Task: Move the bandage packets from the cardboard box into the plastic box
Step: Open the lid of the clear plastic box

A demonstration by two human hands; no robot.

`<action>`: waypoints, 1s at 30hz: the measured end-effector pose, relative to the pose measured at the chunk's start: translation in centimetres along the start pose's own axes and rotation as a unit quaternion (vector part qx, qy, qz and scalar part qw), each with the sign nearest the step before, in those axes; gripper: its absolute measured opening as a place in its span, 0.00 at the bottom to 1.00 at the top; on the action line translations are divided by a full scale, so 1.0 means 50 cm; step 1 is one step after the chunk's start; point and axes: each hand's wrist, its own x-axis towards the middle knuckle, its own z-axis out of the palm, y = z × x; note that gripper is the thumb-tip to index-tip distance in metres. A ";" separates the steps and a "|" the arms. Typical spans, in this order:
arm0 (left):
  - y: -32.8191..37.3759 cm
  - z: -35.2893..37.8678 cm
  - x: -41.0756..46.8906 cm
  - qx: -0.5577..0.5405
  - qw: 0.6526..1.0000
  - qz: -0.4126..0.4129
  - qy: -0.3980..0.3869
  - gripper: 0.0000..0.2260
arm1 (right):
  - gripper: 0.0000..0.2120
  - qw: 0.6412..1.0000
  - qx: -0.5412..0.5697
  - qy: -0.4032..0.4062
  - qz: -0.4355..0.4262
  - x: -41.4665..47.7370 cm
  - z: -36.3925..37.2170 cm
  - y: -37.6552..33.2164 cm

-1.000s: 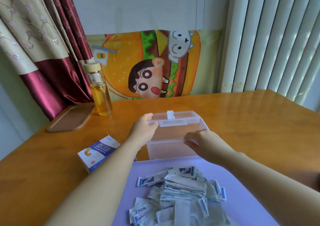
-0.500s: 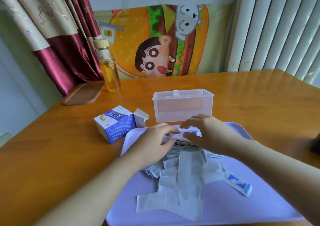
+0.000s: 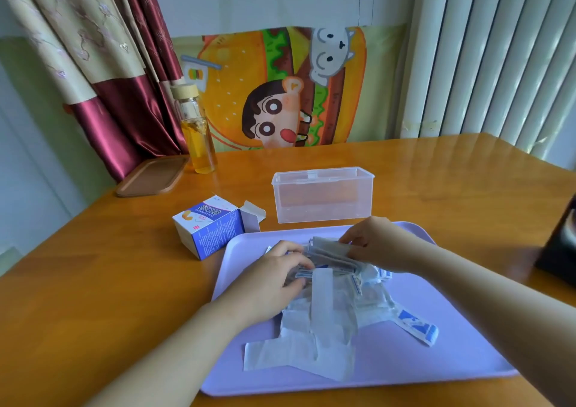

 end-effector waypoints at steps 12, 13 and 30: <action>0.033 -0.058 0.014 -0.045 0.992 -0.051 0.105 0.07 | 0.08 0.961 0.238 0.139 0.021 -0.019 -0.060 -0.003; 0.045 -0.065 0.017 -0.103 0.985 -0.078 0.117 0.07 | 0.08 0.947 0.288 0.142 0.019 -0.022 -0.060 -0.012; 0.120 -0.036 0.030 -0.686 0.693 -0.198 0.097 0.11 | 0.14 0.935 0.333 0.110 -0.054 -0.048 0.012 -0.094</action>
